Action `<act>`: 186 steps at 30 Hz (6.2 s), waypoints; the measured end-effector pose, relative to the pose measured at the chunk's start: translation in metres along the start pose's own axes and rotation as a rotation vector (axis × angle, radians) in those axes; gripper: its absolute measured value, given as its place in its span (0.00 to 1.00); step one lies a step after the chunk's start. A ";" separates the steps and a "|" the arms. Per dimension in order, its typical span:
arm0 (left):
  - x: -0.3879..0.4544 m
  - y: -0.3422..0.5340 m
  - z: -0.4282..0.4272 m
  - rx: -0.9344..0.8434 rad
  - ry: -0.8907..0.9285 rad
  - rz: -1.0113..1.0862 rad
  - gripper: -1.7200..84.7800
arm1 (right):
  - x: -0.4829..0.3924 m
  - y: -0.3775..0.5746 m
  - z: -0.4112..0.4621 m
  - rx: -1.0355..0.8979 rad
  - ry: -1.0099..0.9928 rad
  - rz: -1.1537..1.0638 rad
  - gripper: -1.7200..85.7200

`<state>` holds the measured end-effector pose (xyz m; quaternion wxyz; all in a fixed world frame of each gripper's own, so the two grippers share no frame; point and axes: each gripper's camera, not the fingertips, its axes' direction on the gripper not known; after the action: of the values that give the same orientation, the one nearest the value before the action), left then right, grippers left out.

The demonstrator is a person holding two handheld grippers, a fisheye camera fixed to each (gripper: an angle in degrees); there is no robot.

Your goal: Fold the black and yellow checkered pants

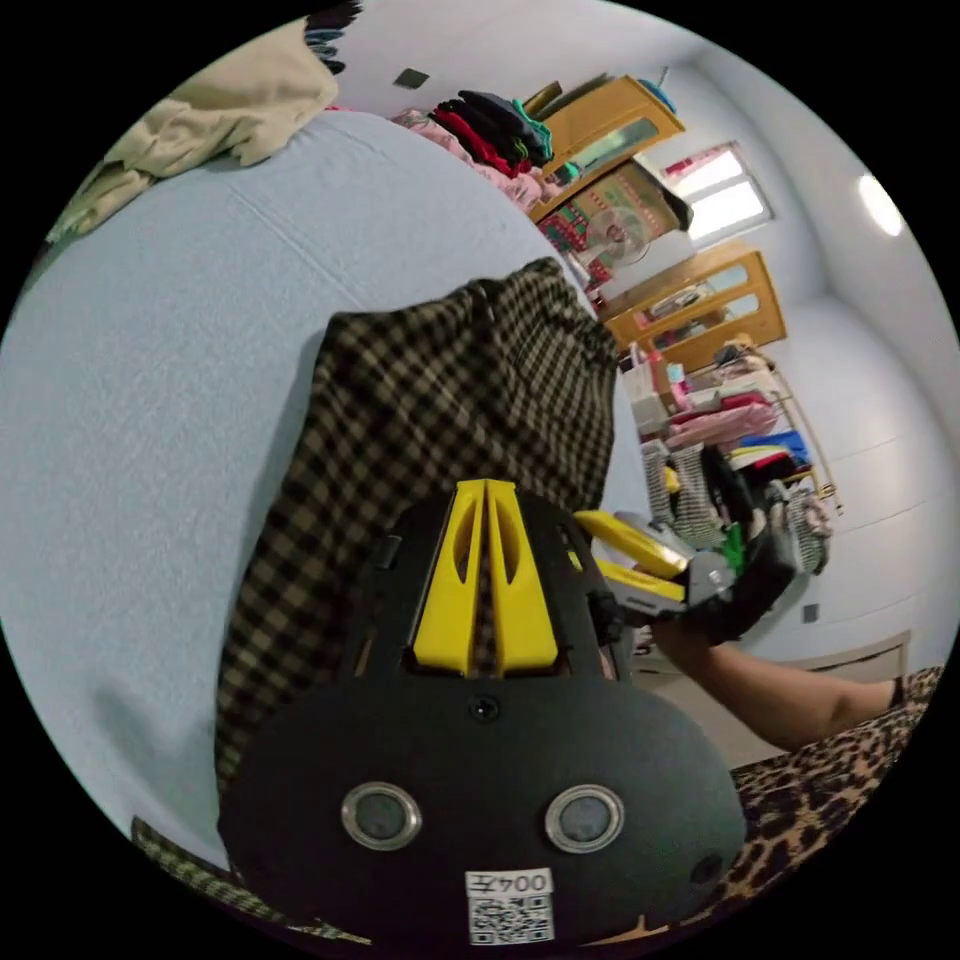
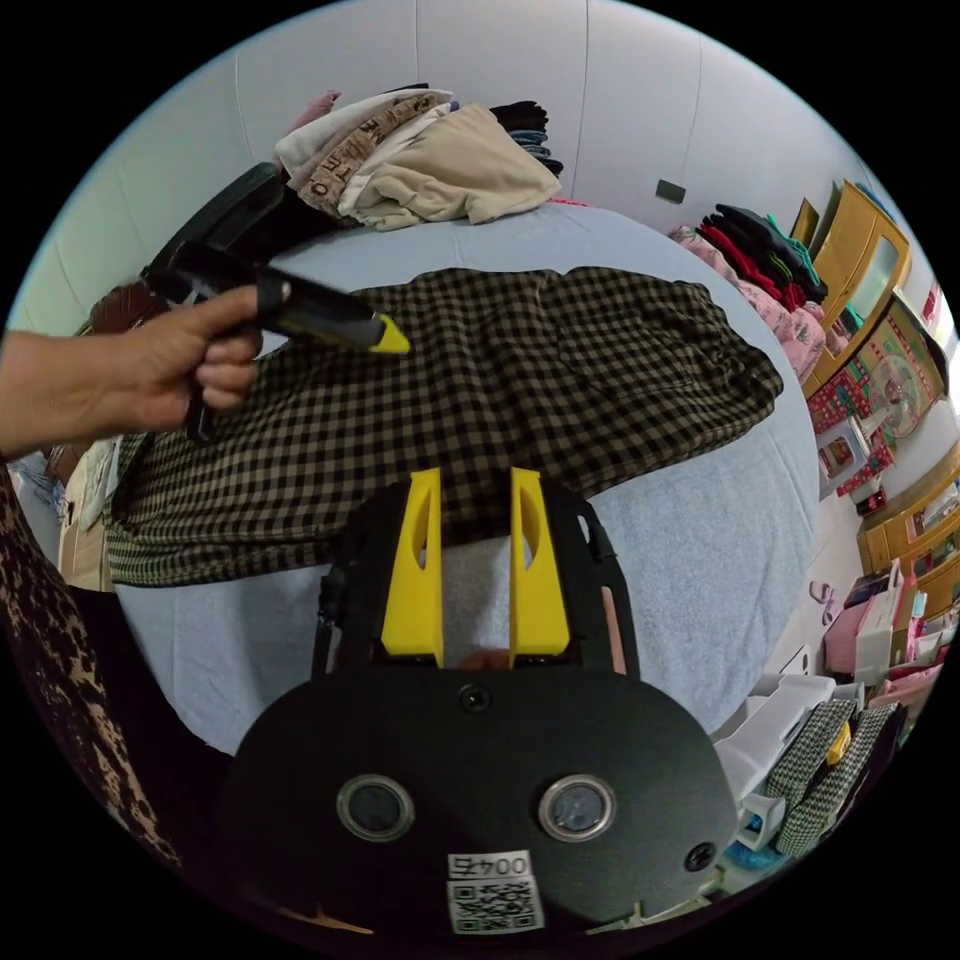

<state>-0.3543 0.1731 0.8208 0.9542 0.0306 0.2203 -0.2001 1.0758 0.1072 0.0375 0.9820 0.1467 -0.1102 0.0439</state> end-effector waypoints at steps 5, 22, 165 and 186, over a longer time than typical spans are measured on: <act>0.027 0.044 0.055 0.021 -0.156 0.080 0.02 | 0.081 -0.027 -0.033 0.050 -0.200 0.153 0.11; 0.062 0.147 0.171 -0.008 -0.325 -0.051 0.03 | 0.472 -0.128 -0.081 0.260 -0.457 0.800 0.11; 0.066 -0.303 0.208 0.148 -0.277 0.216 0.12 | 0.422 -0.173 -0.034 0.166 -0.084 0.511 0.11; 0.051 0.166 0.049 -0.127 -0.538 -0.011 0.03 | -0.061 -0.004 0.091 -0.140 -0.233 -0.032 0.02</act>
<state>-0.2265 0.2996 0.8377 0.9773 -0.0848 -0.0287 -0.1919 0.9988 0.0729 0.1068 0.9710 0.0836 -0.2240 0.0029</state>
